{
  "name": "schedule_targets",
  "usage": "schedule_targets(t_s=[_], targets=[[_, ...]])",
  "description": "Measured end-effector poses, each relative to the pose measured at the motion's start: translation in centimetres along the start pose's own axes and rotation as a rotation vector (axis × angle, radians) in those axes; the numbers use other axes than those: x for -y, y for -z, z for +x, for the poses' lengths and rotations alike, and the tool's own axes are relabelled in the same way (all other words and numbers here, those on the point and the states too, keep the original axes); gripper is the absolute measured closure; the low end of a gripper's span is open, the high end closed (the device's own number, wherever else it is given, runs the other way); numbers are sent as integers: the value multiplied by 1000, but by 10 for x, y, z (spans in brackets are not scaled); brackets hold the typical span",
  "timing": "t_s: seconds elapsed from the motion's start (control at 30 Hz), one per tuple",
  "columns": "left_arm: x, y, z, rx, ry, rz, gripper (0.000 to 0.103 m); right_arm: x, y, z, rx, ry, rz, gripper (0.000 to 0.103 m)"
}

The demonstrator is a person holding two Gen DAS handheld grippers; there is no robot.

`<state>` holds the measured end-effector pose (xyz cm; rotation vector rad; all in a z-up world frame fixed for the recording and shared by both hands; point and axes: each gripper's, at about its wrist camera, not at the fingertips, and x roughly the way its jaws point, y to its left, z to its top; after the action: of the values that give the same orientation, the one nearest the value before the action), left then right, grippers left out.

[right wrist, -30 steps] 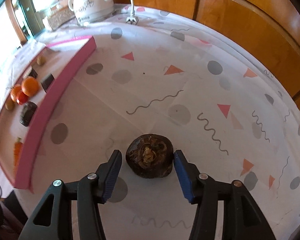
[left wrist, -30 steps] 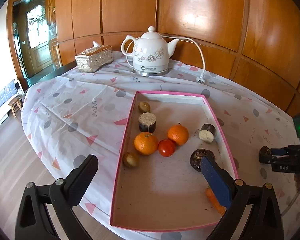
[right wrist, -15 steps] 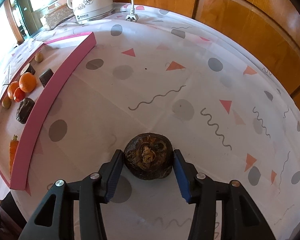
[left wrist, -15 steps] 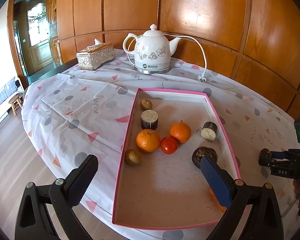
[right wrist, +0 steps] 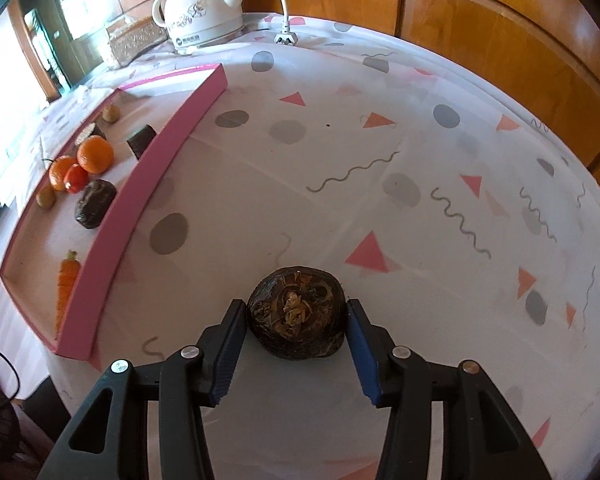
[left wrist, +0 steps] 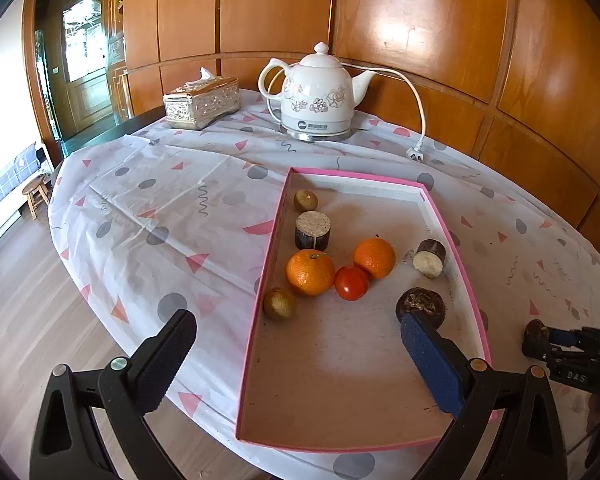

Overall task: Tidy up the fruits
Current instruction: 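Carry the brown round fruit into the pink tray and open the right gripper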

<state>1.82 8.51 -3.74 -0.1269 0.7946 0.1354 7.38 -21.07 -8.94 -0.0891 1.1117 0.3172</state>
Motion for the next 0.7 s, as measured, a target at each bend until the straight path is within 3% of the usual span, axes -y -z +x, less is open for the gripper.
schedule_targets(t_s=[0.7], targets=[[-37, -4, 0, -9, -54, -98, 0, -5, 21, -30, 72, -122, 112, 53]])
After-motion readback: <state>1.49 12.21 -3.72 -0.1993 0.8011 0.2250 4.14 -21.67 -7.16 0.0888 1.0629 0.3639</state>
